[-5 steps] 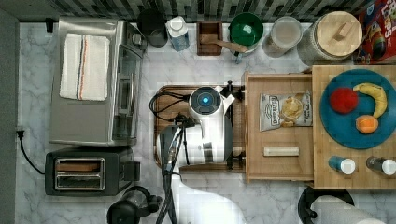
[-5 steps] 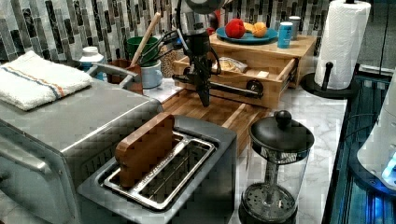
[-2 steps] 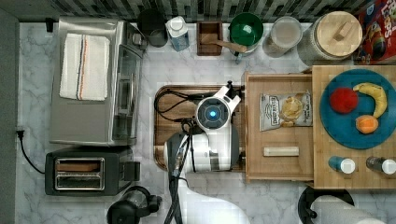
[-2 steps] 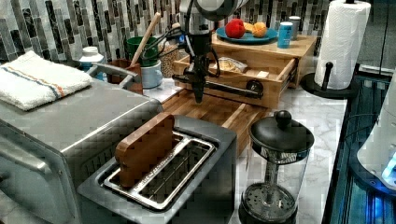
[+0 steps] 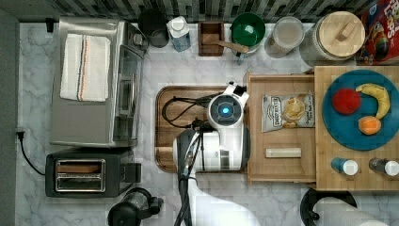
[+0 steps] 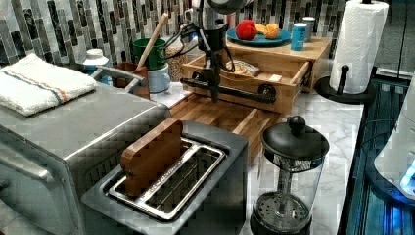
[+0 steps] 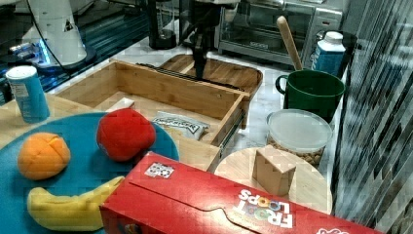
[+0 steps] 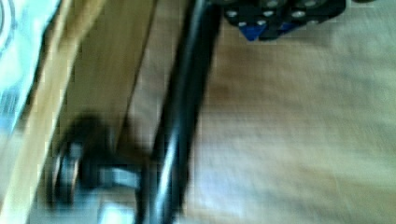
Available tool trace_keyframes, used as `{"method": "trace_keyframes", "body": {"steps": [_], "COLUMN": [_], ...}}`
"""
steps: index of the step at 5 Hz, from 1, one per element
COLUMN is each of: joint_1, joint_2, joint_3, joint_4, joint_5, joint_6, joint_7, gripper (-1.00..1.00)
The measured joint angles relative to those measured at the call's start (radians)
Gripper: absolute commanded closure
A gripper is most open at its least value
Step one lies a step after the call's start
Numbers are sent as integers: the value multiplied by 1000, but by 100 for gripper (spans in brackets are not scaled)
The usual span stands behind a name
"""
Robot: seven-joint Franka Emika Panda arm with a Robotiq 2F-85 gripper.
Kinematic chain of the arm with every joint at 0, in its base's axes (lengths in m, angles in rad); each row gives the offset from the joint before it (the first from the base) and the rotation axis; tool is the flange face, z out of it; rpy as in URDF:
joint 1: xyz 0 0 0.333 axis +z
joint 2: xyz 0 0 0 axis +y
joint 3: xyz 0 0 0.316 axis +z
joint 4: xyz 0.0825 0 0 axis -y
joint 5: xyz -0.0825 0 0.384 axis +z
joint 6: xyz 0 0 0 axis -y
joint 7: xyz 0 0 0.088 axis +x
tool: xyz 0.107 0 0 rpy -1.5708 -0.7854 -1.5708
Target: Close the drawer.
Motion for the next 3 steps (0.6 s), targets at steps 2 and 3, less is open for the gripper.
{"method": "trace_keyframes", "body": {"steps": [2, 3], "joint_1": [-39, -66], "joint_2": [8, 13], "joint_3": [-28, -45], "joint_4": [10, 25], "joint_5": [55, 73], "joint_6": [-29, -54], "joint_7": [-90, -158], "gripper": [100, 100]}}
